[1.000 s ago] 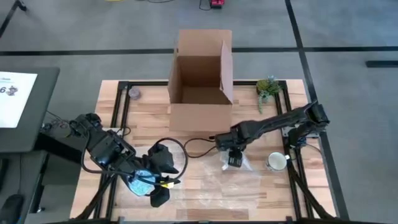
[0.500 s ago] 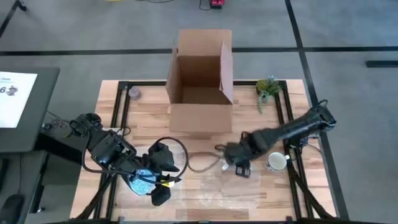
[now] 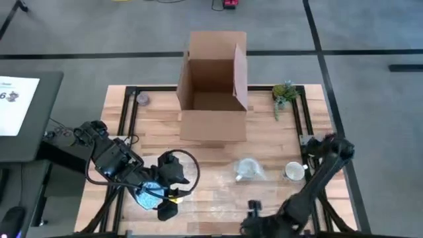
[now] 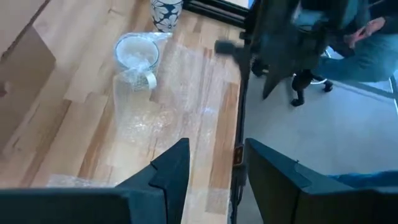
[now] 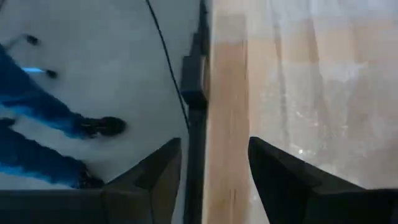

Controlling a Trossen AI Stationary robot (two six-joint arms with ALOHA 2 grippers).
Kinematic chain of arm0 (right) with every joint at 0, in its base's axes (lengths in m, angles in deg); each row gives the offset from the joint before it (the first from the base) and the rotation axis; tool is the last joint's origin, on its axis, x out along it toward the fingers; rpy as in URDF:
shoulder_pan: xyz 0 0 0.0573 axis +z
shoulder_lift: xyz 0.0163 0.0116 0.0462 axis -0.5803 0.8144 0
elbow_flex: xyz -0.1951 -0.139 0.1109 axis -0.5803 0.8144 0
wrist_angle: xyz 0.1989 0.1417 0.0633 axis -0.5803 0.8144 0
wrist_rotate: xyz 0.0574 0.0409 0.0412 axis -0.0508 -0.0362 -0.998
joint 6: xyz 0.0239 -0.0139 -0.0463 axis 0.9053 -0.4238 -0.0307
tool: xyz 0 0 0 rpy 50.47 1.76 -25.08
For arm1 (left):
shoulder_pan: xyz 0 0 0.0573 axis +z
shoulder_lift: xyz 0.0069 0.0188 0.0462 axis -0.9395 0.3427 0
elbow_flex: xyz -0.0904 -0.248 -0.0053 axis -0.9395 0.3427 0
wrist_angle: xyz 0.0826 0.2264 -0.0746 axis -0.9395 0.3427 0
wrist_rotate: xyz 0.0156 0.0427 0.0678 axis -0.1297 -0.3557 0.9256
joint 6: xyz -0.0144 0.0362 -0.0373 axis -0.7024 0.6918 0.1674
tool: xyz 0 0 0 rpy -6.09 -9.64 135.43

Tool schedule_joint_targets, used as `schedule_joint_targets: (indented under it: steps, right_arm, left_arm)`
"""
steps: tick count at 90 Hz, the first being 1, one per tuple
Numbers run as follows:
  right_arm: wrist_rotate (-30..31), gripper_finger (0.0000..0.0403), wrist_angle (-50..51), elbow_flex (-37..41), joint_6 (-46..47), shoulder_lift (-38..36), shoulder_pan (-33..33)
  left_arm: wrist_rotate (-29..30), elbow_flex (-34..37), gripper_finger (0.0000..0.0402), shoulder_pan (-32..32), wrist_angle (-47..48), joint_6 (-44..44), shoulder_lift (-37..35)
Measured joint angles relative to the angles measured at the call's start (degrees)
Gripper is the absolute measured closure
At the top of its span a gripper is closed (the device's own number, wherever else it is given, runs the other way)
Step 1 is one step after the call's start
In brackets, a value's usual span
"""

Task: Wrap mug
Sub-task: Wrap the blue patterned mug with the right transparent bubble wrap

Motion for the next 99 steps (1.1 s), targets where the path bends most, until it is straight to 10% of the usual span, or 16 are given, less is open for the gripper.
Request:
schedule_joint_targets:
  steps: [38, 75, 99]
  right_arm:
    - [-1.0, 0.0186, 4.9, -6.4, -3.0, 13.7, -7.7]
    - [-6.0, 0.0386, 5.8, -6.5, 6.6, 14.6, -8.6]
    - [-4.4, 0.0401, 13.4, -6.4, 13.2, 3.5, -7.8]
  left_arm:
    - [-2.7, 0.0, 0.0268, 0.0, 0.1, -1.3, 0.0]
    - [-2.7, 0.0, 0.0268, 0.0, 0.1, -1.3, 0.0]
    - [-2.6, 0.0, 0.0268, 0.0, -0.1, 0.8, 0.0]
